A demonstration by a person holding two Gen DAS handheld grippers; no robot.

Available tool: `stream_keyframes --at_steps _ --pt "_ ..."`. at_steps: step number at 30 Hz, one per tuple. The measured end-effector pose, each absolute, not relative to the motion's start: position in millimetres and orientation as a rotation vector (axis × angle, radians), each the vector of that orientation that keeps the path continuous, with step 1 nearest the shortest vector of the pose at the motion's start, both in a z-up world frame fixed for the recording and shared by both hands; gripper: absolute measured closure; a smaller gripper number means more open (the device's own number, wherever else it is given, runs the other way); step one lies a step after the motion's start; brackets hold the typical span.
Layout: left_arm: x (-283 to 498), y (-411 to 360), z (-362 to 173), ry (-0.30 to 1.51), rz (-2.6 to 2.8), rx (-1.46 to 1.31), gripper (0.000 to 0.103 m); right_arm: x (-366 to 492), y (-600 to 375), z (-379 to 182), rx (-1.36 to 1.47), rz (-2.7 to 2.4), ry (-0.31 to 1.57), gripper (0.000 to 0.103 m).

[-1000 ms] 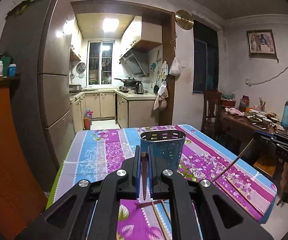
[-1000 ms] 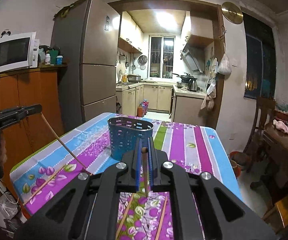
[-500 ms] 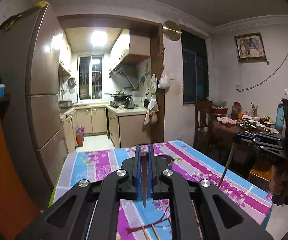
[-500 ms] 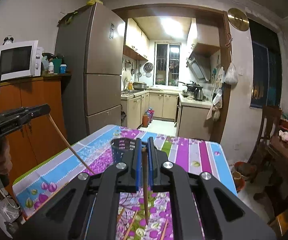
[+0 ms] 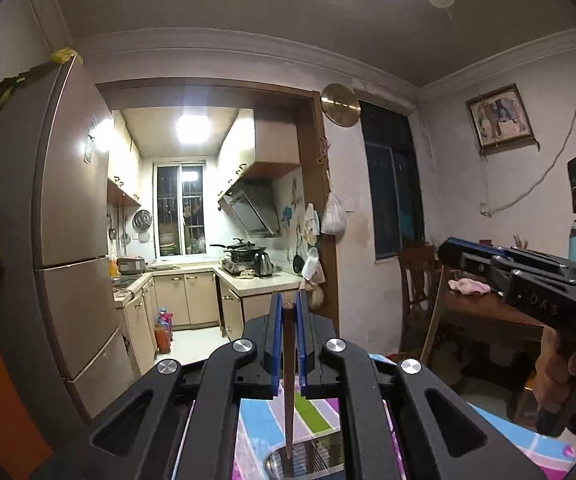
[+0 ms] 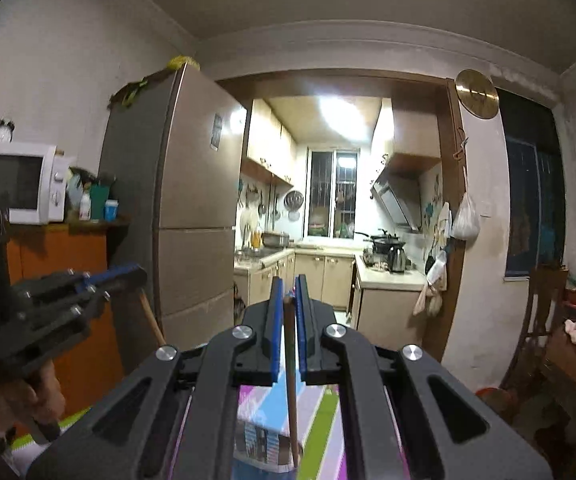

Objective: Organize utensils
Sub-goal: 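Lower both chopsticks into the blue holder and open both tools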

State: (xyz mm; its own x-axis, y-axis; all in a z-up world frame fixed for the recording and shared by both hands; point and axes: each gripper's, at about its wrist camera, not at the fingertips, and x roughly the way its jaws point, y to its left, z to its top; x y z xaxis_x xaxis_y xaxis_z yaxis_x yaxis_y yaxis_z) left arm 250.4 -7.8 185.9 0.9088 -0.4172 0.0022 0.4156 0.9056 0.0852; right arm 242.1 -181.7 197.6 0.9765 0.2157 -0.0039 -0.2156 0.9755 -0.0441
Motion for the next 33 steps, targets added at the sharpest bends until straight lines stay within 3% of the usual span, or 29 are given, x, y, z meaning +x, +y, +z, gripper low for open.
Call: stream_keyframes --at_steps 4,18,21,24,33 --pt "285.0 -13.0 167.1 0.018 -0.444 0.051 0.095 274.3 -186.1 187.8 0.031 0.221 -0.003 0.098" --pt "341.9 0.0 57.1 0.172 -0.45 -0.019 0.095 341.2 -206.0 72.9 0.268 0.173 0.231 0.098" --pt "340.4 6.5 55.8 0.175 -0.433 -0.023 0.095 337.3 -206.5 70.2 0.26 0.16 0.239 0.096" --pt "327.7 24.5 62.7 0.148 -0.409 -0.054 0.095 325.3 -215.2 76.0 0.253 0.139 0.217 0.08" --pt "229.7 97.5 94.2 0.043 -0.271 -0.03 0.095 223.6 -275.7 93.8 0.203 0.077 0.145 0.079"
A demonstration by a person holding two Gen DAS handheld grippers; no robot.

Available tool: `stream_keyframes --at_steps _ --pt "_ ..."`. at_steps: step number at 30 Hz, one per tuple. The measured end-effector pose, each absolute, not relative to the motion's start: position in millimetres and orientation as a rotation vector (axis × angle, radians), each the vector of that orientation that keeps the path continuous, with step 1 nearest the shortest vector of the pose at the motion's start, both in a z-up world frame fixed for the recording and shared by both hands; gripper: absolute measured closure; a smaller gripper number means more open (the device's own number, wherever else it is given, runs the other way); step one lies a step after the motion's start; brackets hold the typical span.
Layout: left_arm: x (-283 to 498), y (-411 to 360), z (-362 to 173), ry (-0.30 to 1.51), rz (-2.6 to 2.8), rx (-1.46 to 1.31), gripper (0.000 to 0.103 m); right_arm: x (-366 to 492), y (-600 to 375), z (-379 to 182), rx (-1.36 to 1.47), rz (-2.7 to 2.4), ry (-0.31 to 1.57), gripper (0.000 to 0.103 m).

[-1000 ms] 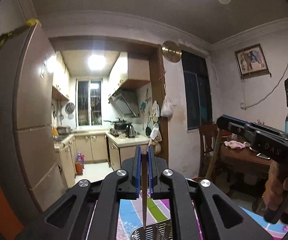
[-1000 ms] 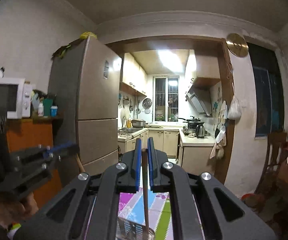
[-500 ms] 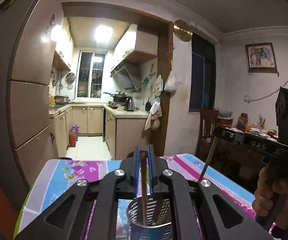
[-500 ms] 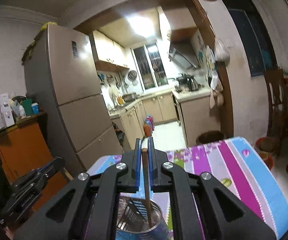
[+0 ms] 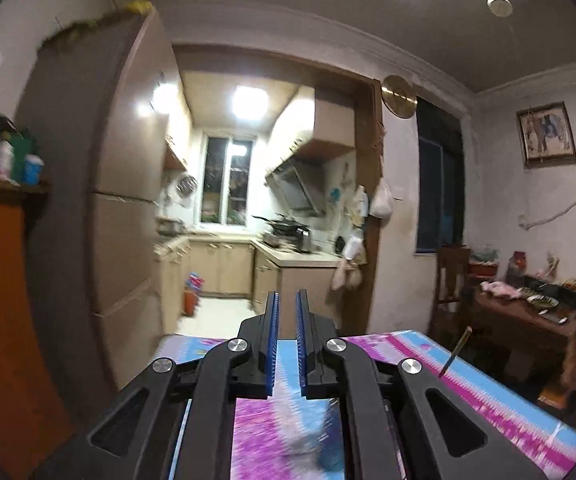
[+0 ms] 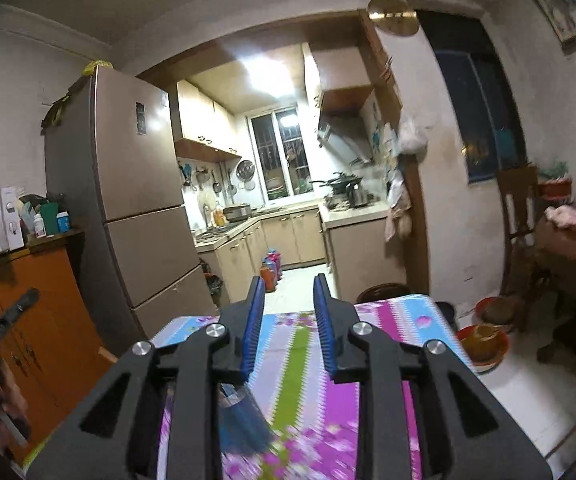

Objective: Organize utensils
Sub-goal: 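Lower both chopsticks into the blue holder and open both tools, then grasp another chopstick with the left tool while the right tool grasps one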

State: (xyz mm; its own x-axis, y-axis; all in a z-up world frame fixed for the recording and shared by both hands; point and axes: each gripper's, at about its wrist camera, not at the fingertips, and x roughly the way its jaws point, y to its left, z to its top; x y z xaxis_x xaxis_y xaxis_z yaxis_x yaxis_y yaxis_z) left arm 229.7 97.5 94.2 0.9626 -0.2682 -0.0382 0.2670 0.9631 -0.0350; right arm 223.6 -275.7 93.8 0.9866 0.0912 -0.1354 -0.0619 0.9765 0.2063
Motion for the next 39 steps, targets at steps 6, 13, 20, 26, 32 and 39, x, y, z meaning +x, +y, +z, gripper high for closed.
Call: stream_keyframes --at_steps 6,13,20,26,32,39 --pt "125.0 139.5 73.6 0.054 -0.176 0.042 0.08 103.1 -301.9 79.6 0.096 -0.041 0.089 0.049" --pt "36.1 129.5 21.0 0.137 -0.145 0.191 0.066 0.1 -291.6 32.4 -0.01 -0.22 0.124 0.022" --pt "-14.4 93.4 -54.1 0.372 -0.284 0.111 0.06 -31.9 -254.2 -34.8 0.003 -0.204 0.282 0.022" --pt "-43.9 48.7 -103.1 0.457 -0.334 0.224 0.066 -38.3 -211.3 -80.8 -0.053 -0.091 0.373 0.046" --pt "-39.3 31.7 -123.1 0.544 -0.351 0.213 0.074 -43.9 -174.8 -108.4 -0.073 0.037 0.431 0.065" --pt "-34.9 21.6 -140.7 0.571 -0.343 0.219 0.079 -42.9 -161.2 -121.6 -0.062 0.093 0.475 0.081"
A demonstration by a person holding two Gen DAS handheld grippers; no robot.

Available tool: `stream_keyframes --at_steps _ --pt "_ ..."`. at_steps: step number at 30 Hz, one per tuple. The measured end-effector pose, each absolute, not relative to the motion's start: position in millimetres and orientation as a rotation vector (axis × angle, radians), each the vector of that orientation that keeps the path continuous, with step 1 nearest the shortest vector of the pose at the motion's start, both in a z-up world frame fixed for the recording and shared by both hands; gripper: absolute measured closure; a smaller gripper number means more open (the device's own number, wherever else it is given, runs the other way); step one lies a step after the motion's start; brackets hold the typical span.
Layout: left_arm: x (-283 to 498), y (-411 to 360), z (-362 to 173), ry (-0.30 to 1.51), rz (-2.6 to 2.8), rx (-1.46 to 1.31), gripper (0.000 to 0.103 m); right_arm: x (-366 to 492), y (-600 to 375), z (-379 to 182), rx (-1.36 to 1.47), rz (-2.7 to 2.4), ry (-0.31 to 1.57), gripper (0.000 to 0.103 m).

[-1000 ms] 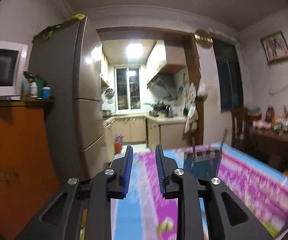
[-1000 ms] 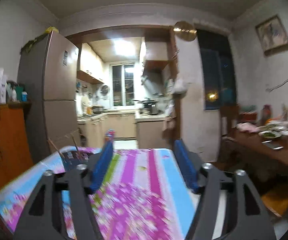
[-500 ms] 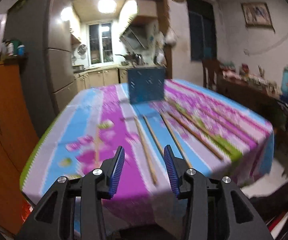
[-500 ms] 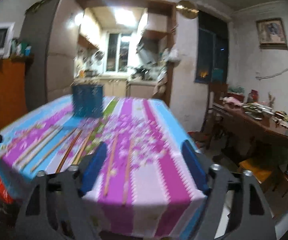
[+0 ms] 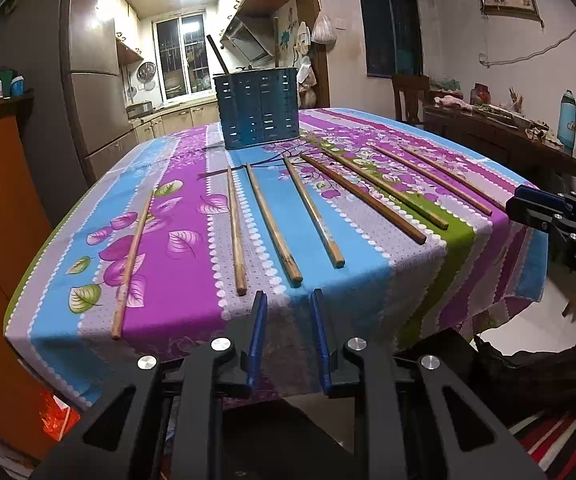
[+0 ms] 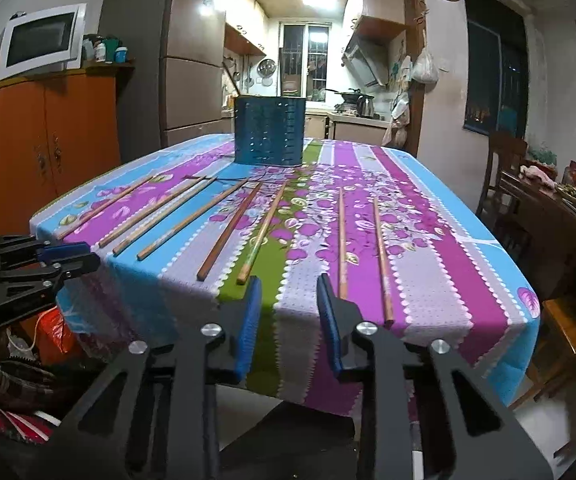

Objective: Organize utensils
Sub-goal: 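Grasp another chopstick with the left tool while the right tool grasps one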

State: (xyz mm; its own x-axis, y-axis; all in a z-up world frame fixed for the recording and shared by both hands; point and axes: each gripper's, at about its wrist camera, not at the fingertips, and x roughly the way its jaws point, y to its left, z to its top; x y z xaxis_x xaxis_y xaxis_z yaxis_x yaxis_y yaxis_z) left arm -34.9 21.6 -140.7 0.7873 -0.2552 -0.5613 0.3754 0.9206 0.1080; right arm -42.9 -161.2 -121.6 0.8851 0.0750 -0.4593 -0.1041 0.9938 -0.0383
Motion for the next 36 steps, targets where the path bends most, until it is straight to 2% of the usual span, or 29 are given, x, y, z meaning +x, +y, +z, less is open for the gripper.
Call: stream_keyframes --at_steps 2,17,32,33,36 --pt "-34.8 17.3 -142.4 0.563 -0.337 0.226 0.079 -40.7 -156.3 -124.0 -0.088 0.112 0.48 0.084" --pt "-26.8 8.1 -142.8 0.507 -0.312 0.249 0.079 -19.7 -107.4 -131.5 -0.229 0.207 0.458 0.084" --pt "-10.0 3.6 -149.2 0.484 -0.31 0.238 0.079 10.8 -100.0 -142.0 -0.185 0.163 0.529 0.084" --pt "-9.1 4.0 -149.3 0.484 -0.312 0.235 0.079 12.1 -99.8 -141.8 -0.181 0.164 0.533 0.088" --pt "-8.8 3.5 -150.2 0.484 -0.323 0.231 0.09 14.6 -98.0 -141.4 -0.176 0.17 0.545 0.096"
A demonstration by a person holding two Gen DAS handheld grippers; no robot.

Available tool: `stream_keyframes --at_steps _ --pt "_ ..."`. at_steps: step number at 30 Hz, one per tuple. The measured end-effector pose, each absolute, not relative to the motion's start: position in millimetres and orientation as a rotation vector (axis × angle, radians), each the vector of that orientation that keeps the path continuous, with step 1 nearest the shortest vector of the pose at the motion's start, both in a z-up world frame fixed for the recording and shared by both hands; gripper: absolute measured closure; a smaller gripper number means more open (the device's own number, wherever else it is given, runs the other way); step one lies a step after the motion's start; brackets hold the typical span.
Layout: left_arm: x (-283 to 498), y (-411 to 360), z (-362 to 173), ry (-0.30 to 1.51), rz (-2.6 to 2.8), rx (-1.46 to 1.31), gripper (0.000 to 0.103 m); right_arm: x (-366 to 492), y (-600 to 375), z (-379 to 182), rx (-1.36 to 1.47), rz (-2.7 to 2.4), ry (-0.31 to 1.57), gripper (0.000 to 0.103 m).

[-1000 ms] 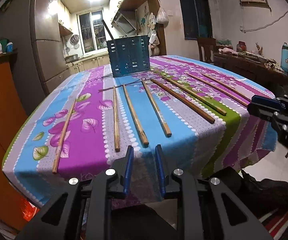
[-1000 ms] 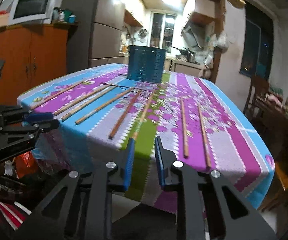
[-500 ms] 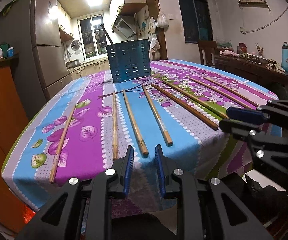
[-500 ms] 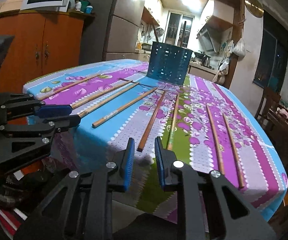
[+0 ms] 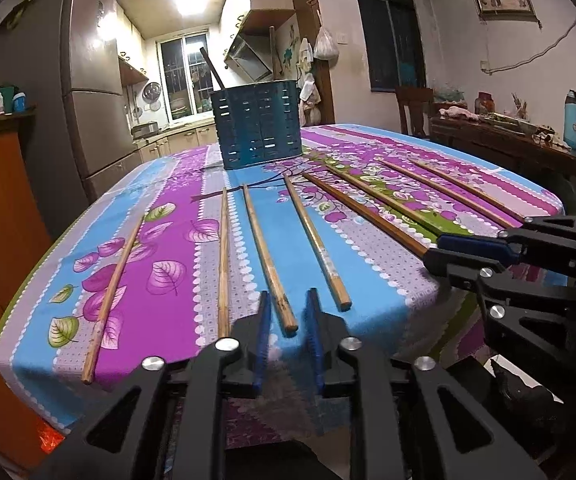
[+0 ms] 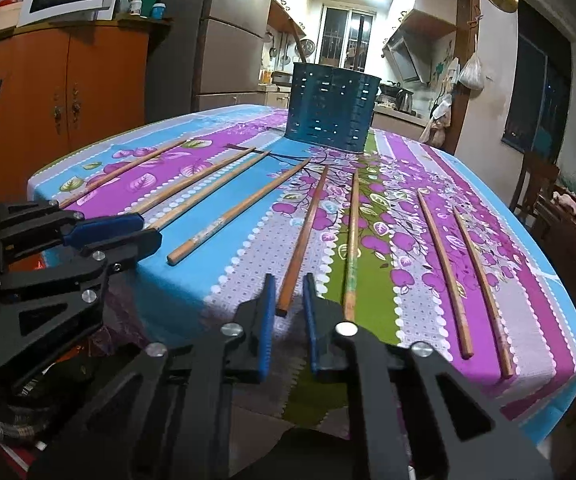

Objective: Organize utensils
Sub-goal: 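Grasp another chopstick with the left tool while the right tool grasps one, then lift both chopsticks and carry them over the blue holder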

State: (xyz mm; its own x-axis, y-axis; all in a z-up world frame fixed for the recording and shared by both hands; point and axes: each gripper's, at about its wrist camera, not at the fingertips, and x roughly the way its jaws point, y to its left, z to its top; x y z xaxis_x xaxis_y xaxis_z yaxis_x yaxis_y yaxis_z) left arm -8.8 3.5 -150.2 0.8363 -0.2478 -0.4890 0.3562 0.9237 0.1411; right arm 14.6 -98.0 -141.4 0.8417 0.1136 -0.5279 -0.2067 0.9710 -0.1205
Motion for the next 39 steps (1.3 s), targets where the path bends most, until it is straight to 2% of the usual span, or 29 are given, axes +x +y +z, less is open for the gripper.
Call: stream_keyframes --at_steps 7,25,39 --pt "-4.8 8.2 -148.9 0.495 -0.325 0.196 0.095 19.3 -101.8 -138.6 -0.12 0.174 0.565 0.097" --pt "-14.1 20.7 -121.5 0.42 -0.272 0.178 0.095 8.0 -112.6 -111.8 -0.076 0.178 0.468 0.098" --pt "-25.1 24.9 -55.5 0.248 -0.282 0.145 0.095 -4.9 -121.4 -58.7 -0.069 0.163 0.301 0.098"
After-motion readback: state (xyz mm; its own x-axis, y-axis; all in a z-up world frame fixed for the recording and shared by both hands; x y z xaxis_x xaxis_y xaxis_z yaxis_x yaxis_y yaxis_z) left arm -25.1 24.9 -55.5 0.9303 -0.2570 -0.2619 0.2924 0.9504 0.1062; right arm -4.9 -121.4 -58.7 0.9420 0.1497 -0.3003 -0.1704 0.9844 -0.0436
